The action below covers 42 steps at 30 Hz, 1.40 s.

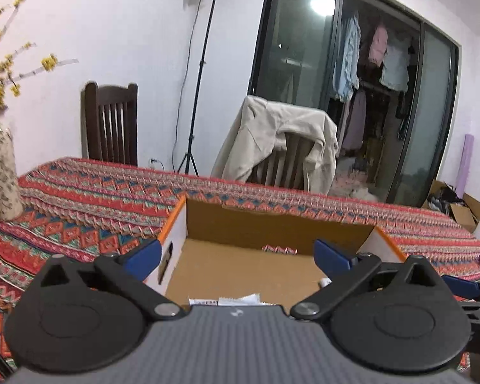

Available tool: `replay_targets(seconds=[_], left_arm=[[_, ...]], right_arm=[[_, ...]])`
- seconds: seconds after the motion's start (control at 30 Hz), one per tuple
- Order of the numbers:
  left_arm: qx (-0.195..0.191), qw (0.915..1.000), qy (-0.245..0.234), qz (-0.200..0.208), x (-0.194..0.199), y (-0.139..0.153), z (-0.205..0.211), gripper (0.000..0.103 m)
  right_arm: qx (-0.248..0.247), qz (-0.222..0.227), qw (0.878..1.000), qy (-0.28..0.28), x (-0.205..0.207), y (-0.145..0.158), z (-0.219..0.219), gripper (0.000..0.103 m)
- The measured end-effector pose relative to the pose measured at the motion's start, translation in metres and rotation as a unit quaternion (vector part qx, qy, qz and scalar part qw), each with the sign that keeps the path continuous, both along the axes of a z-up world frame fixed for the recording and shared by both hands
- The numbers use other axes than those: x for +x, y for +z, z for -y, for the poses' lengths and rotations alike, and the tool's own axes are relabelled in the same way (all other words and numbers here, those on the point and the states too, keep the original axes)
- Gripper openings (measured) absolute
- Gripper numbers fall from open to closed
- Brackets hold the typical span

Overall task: Organize snacks
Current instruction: 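Carry the white packet into the box and open right gripper while left gripper releases its packet there, then move both open grippers back toward the snack pile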

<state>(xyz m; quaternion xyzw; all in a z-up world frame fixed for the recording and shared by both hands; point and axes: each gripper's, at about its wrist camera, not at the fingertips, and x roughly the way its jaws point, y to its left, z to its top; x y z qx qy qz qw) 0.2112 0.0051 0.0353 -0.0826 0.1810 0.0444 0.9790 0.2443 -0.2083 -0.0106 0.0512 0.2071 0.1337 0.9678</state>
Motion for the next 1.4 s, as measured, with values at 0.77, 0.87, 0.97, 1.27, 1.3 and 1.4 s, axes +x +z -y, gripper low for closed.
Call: replay_targets(seconds=[0.77, 0.87, 0.97, 1.27, 1.3, 1.4], left_arm=[[0.027, 0.9994, -0.014, -0.014, -0.133, -0.026, -0.014, 0.103], [0.024, 0.9993, -0.014, -0.023, -0.145, -0.035, -0.019, 0.103], [0.017, 0.9991, -0.017, -0.035, -0.154, -0.042, -0.025, 0.103], [0.014, 0.9985, -0.025, -0.046, -0.165, -0.050, -0.029, 0.103], [0.014, 0.9985, -0.026, -0.045, -0.165, -0.050, -0.029, 0.103], [0.017, 0.9984, -0.026, -0.047, -0.166, -0.050, -0.028, 0.103]], right_arm=[[-0.015, -0.036, 0.998, 0.054, -0.128, -0.020, 0.023, 0.103], [-0.018, -0.042, 0.997, 0.054, -0.138, -0.025, 0.024, 0.103], [-0.020, -0.050, 0.997, 0.054, -0.146, -0.030, 0.025, 0.103], [-0.026, -0.063, 0.996, 0.055, -0.160, -0.036, 0.022, 0.103], [-0.027, -0.062, 0.996, 0.056, -0.160, -0.035, 0.021, 0.103], [-0.032, -0.063, 0.996, 0.058, -0.161, -0.035, 0.017, 0.103]])
